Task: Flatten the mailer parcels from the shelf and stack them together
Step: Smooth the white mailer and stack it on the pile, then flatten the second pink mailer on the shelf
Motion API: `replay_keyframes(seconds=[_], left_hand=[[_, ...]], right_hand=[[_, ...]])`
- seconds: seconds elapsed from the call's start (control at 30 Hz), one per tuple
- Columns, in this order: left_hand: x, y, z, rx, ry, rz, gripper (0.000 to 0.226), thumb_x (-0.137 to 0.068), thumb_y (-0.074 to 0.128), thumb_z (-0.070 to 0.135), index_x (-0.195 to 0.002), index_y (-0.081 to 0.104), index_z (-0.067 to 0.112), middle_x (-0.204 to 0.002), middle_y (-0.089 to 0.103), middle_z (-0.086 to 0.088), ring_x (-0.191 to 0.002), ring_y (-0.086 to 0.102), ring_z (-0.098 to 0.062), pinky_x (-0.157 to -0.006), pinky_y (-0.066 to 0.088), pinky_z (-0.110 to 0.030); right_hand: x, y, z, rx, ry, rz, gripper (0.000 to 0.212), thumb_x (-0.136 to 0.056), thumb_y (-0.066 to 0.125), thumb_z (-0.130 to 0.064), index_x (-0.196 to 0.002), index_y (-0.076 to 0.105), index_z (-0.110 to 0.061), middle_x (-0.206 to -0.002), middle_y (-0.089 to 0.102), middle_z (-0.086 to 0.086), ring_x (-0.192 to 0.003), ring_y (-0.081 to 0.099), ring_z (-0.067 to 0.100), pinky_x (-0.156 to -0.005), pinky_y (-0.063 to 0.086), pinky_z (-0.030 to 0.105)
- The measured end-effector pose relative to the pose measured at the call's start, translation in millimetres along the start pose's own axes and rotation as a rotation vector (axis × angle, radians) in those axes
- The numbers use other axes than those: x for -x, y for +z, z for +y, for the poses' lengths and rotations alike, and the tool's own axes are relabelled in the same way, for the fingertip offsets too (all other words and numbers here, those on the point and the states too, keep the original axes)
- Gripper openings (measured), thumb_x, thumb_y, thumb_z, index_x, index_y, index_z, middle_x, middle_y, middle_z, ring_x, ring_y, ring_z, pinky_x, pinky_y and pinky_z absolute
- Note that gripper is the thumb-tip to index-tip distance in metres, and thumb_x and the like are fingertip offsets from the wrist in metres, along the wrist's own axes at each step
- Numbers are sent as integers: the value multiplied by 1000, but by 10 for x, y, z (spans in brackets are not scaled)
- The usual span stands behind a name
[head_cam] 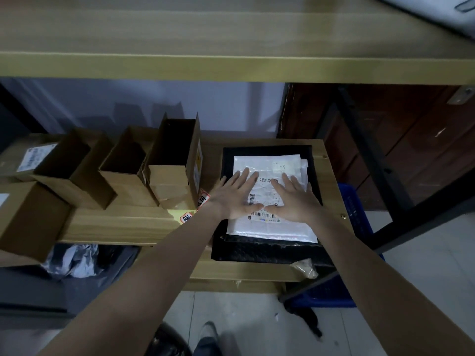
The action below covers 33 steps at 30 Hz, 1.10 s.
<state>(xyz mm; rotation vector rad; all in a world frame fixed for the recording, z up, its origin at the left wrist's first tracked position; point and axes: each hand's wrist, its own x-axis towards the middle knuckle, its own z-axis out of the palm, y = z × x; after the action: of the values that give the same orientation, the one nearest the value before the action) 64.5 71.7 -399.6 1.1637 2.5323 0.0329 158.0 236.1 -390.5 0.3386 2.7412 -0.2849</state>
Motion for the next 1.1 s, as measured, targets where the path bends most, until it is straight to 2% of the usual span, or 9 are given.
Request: replay_keyframes(seconds=[0.2,0.33,0.47,0.53,0.67,0.77,0.9,1.0,1.1], left_hand=[[363,-274,29,13,65,117,87,-84,27,75,-146,-19,35,-155,-23,8,-144,-19,-11,-117,-9,-39],[614,-502,130,-68,108,190,82,-89,31,68,-147,-16,34,-156,-22,4,-145,-17,-14,-119,-6,-41],[979,-780,269,-108,141,267,82,-88,34,67,-147,-14,34,-157,-20,4,-146,-14,-12,-119,-3,-39],[1227,-931,325,-119,149,332,83,-87,34,69,-147,-12,36,-159,-14,4,-147,-7,-14,-120,3,-40],[1779,-1262,402,-142,190,546,83,-82,33,70,-148,-6,38,-160,6,3,-145,18,-19,-115,26,-38],[2201,-1493,460,-135,231,681,78,-86,42,62,-149,3,38,-159,15,7,-141,28,-16,-108,37,-34],[2667,-1773,501,-92,248,798,74,-86,45,60,-148,7,43,-156,20,15,-137,34,-11,-97,44,-29],[2910,-1996,462,-102,241,866,73,-87,45,59,-148,8,43,-155,23,16,-136,34,-8,-98,41,-25],[3100,-2229,364,-90,205,938,73,-87,47,57,-148,10,43,-155,22,16,-138,31,-9,-104,37,-27]], right_hand=[[348,-225,-58,-10,-68,132,86,-86,45,-62,-150,-2,-28,-158,-15,2,-146,-11,21,-116,-1,50],[681,-534,-145,-27,-118,215,85,-86,43,-64,-150,-2,-30,-159,-11,-1,-147,-7,18,-118,9,46],[1035,-855,-241,-1,-184,258,83,-86,40,-65,-149,-2,-31,-159,-8,-2,-147,-8,15,-119,3,47],[1282,-1027,-299,12,-230,303,83,-86,39,-65,-150,0,-30,-160,-5,-3,-146,-8,14,-119,1,47],[1834,-1343,-431,10,-330,413,80,-85,42,-64,-149,6,-32,-159,6,-6,-146,-1,11,-120,8,44],[2207,-1556,-582,32,-422,496,77,-86,43,-62,-149,11,-32,-157,16,-7,-145,11,8,-116,16,29],[2594,-1841,-800,-56,-501,551,67,-86,47,-58,-145,22,-38,-149,32,-16,-138,25,3,-104,27,22],[2740,-2052,-969,-134,-577,633,56,-85,50,-53,-138,38,-36,-134,47,-17,-127,38,-1,-102,32,20],[2764,-2255,-1154,-185,-645,728,45,-86,56,-43,-129,50,-30,-116,55,-16,-112,47,-2,-96,35,17]])
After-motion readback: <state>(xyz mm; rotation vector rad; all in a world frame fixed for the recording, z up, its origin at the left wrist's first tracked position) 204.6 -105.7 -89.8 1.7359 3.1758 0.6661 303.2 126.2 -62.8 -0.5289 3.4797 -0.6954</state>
